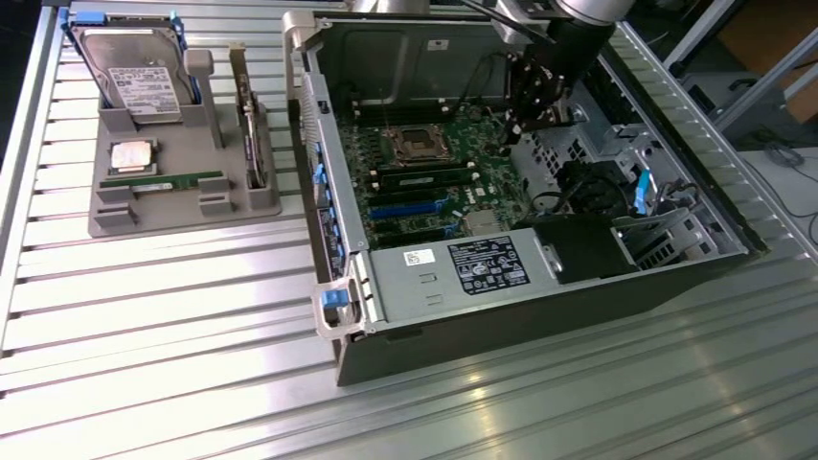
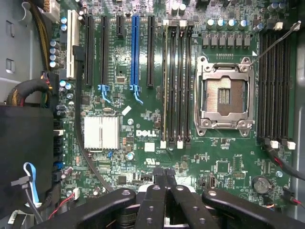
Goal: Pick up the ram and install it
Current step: 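Insert the ram into the slot, then press down the ram until it locks into place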
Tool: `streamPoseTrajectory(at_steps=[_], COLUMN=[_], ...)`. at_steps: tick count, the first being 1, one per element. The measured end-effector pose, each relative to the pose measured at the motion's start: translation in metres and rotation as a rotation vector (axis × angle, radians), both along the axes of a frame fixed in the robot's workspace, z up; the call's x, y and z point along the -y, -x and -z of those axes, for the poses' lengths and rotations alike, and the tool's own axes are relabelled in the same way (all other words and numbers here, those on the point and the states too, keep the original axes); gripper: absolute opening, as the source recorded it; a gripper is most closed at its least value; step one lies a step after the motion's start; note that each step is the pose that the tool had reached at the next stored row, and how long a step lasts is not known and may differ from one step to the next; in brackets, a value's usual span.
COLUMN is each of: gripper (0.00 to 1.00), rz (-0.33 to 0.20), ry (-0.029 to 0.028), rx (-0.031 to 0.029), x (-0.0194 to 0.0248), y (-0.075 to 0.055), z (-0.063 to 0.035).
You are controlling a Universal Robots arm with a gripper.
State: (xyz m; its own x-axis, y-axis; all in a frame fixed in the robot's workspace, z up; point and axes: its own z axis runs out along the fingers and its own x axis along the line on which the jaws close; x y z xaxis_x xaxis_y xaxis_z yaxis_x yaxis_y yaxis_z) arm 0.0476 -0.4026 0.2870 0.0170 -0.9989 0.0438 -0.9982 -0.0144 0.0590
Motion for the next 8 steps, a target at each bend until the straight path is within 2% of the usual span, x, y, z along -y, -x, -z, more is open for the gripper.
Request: streamPoseTrajectory(at_steps=[6, 8], gripper=[0.11, 0.11], rz=[0.000, 0.000], ry=[0.0004, 0.0001], rx=[-0.0001, 0.0000], x=[0.0000, 0.0001], y=[0.0000, 0.0060], z=[-0.0001, 0.0073])
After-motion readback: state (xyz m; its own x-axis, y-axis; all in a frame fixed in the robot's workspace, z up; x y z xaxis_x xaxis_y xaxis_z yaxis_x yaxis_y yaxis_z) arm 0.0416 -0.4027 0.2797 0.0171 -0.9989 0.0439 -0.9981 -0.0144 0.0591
